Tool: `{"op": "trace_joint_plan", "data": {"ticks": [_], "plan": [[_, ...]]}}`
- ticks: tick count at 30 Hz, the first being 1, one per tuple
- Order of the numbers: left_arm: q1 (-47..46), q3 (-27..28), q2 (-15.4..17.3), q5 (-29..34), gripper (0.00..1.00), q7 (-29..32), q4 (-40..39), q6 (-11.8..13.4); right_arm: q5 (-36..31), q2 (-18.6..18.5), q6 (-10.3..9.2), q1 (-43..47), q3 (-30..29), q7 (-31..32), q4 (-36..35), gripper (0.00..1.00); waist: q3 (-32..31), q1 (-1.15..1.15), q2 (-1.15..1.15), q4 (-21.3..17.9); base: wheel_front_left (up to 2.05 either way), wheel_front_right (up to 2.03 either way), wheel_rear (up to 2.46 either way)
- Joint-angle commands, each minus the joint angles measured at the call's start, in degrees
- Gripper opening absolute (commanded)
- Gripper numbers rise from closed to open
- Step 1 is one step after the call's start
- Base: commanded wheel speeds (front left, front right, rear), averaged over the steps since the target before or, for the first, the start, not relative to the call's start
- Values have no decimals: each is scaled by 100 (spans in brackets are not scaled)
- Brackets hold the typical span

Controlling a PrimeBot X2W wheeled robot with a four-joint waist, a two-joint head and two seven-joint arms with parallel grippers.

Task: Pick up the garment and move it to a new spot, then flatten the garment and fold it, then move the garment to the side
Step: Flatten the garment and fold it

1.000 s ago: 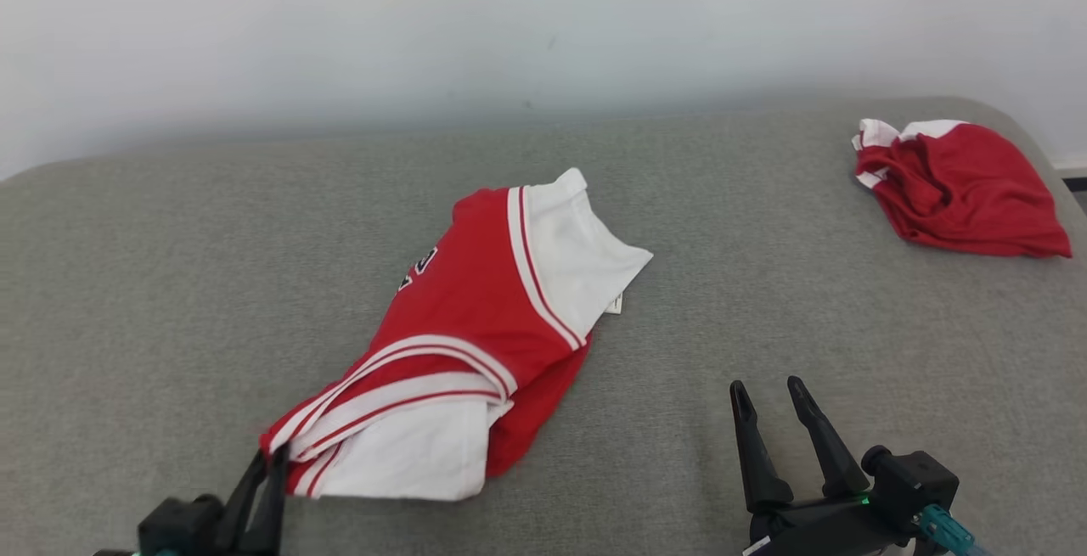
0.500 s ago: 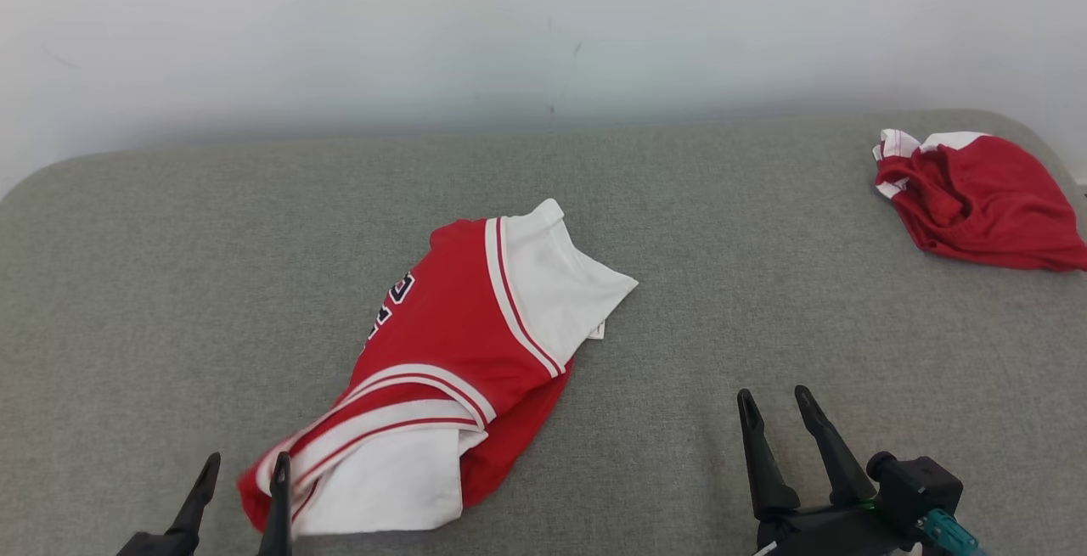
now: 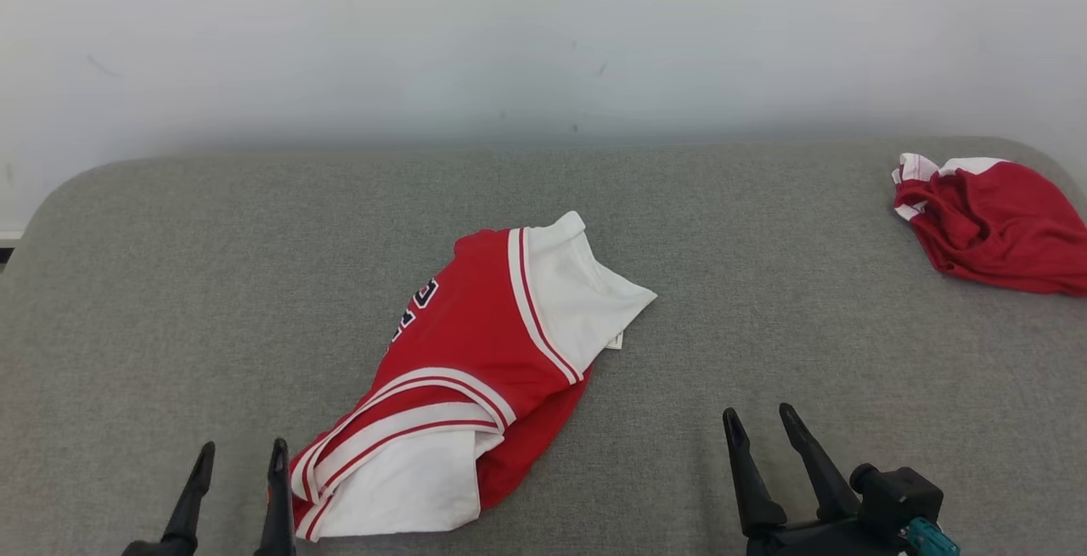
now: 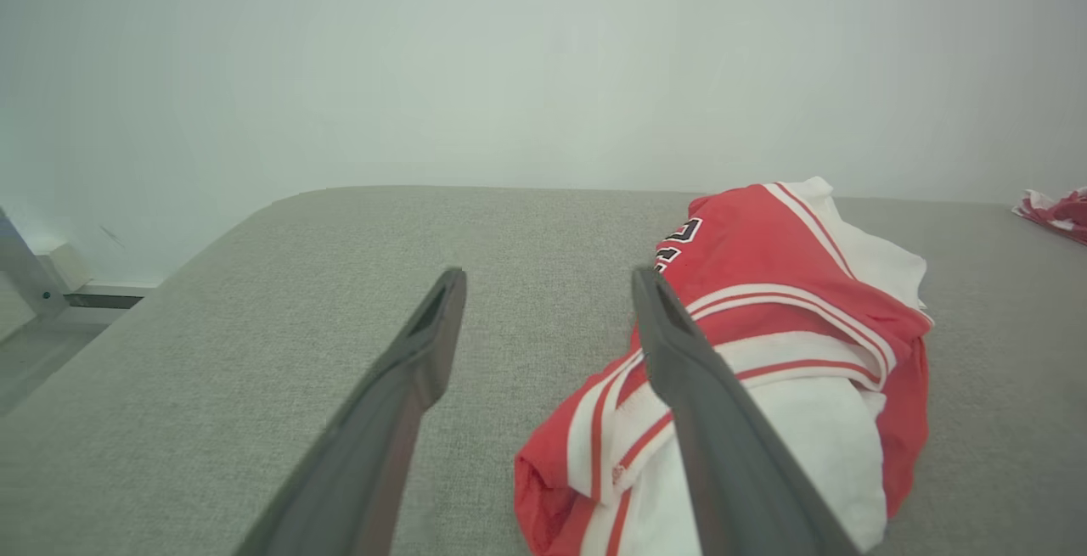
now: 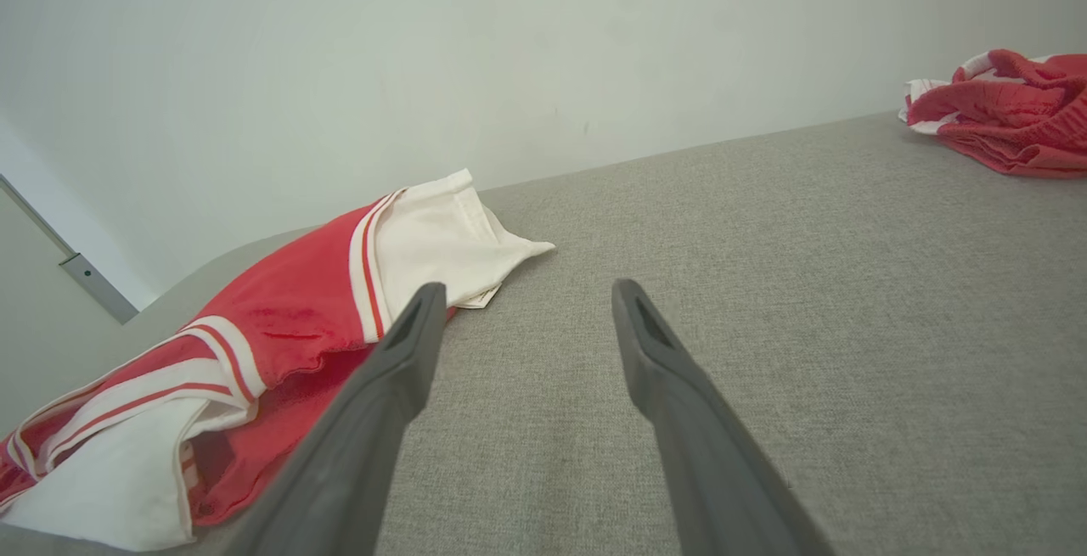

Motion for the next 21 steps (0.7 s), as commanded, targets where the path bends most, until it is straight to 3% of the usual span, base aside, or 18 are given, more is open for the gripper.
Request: {"op": "trace_joint_plan", "data": {"ticks": [1, 12, 21], "plan": [[-9, 38, -28, 49, 100, -35, -39, 28, 33, -29, -16, -64, 28, -25, 31, 100, -7, 0, 0, 18, 0, 0, 0], [-9, 378, -408, 412, 100, -44, -406, -53, 52, -72, -16, -1180, 470, 284, 1078, 100, 131, 0, 0, 282, 0, 0, 0], [-368, 438, -721, 585, 100, -45, -246, -316, 50, -279, -16, -2911, 464, 486, 2941, 100, 526, 0, 0, 868, 0, 0, 0]]}}
